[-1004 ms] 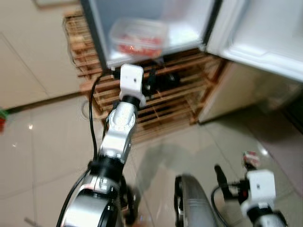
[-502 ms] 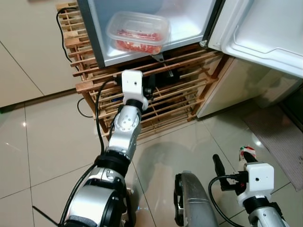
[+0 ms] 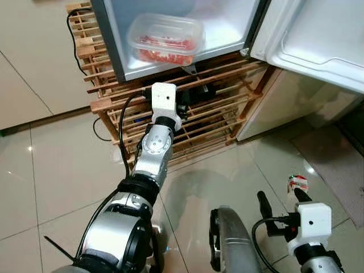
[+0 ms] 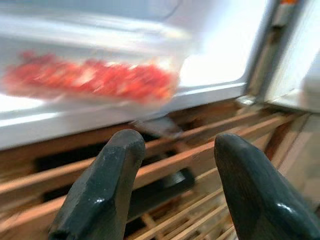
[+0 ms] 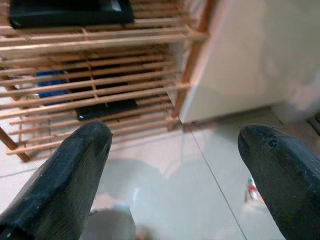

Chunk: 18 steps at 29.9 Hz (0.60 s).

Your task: Restocking fridge

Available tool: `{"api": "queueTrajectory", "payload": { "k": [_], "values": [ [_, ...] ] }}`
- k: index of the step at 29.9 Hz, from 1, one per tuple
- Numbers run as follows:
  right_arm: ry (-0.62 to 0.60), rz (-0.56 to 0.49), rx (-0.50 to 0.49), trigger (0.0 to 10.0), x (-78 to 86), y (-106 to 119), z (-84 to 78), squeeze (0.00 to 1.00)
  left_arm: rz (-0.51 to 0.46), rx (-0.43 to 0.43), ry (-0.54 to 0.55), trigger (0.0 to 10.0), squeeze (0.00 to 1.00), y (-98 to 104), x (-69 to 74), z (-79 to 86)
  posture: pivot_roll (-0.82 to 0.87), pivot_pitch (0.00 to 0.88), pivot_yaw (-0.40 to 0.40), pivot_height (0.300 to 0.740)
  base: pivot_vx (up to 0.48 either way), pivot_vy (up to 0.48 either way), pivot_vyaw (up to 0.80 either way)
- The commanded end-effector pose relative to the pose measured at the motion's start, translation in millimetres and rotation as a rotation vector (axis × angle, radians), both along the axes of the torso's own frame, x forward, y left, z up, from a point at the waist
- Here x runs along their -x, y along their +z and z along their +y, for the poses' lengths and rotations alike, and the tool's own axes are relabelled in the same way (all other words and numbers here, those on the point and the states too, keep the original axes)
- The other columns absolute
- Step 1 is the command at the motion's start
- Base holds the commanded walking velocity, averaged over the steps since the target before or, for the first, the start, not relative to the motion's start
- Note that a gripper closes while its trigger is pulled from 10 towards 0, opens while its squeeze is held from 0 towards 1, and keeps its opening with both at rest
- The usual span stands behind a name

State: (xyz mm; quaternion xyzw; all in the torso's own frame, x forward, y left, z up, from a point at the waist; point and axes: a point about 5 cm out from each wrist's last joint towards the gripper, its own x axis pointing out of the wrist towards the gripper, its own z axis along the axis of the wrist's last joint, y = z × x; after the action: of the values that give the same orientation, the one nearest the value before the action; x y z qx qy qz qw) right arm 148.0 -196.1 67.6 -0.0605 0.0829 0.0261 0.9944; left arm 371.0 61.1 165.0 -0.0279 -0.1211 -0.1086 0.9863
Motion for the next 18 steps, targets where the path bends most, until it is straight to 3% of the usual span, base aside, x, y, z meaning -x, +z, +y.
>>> {"api": "queueTrajectory", "payload": {
  "k": [1, 12, 18],
  "values": [
    [-0.015, 0.007, 0.022, 10.0, 4.4, -0.8, -7.3, 0.0, -0.023, -0.004, -0.028, 10.0, 0.0, 5.7, 0.6, -11.4, -0.29, 0.257, -0.028, 0.646, 0.446, 0.0, 0.0],
    [-0.007, 0.021, 0.027, 10.0, 5.2, -5.6, -8.3, 0.0, -0.042, 0.017, -0.028, 10.0, 0.0, 7.0, 1.8, -10.9, -0.29, 0.253, -0.028, 0.646, 0.447, 0.0, 0.0],
    [-0.004, 0.032, 0.028, 10.0, 8.5, -8.2, -8.7, 0.0, -0.072, 0.037, -0.022, 10.0, 0.0, 11.9, 3.2, -10.2, -0.28, 0.252, -0.028, 0.646, 0.0, 0.0, 0.0]
  ]
}}
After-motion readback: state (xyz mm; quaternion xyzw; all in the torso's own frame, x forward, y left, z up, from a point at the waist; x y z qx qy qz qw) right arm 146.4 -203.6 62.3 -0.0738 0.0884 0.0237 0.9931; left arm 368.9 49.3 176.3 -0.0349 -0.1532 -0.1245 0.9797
